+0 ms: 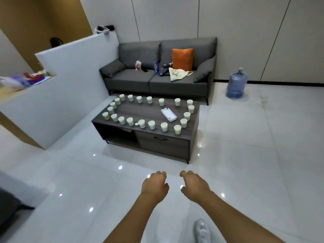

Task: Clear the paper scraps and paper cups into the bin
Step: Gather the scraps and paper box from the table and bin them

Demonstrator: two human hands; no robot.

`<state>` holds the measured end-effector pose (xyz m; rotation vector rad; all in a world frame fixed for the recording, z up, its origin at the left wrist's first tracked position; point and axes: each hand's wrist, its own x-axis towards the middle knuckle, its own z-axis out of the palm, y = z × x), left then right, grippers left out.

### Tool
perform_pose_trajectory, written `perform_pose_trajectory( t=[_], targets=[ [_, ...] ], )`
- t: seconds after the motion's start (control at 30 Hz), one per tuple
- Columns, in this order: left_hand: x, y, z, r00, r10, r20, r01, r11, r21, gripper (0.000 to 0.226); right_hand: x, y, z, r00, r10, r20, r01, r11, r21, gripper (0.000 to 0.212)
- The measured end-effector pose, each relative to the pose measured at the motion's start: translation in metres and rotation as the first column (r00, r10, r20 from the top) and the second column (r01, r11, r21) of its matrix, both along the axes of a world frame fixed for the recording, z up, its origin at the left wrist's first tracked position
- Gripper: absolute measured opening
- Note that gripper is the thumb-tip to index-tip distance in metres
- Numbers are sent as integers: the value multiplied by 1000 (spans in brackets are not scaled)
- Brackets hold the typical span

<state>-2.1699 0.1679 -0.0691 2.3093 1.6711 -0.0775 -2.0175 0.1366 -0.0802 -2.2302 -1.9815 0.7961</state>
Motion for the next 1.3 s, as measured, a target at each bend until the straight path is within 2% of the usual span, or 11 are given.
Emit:
perform_pose_trajectory(
  t=[0.37,0.6,0.83,1.1,1.3],
  targets=[
    [57,196,-3,990,138,-13,-138,988,-71,32,73,220,-2,995,100,-16,-101,994,-52,47],
    [59,284,-15,980,200,-12,-200,973,-116,31,81,324,-9,988,154,-16,-155,981,-117,45],
    [24,395,-36,976,219,-8,-217,962,-167,32,49,433,-25,986,163,-32,-166,973,-160,46],
    [-56,540,-43,970,244,19,-237,956,-175,30,-27,575,-30,990,134,-37,-139,968,-209,42],
    [-128,612,-49,952,306,-8,-301,932,-202,33,-102,661,-35,970,227,-86,-240,947,-213,43]
  ],
)
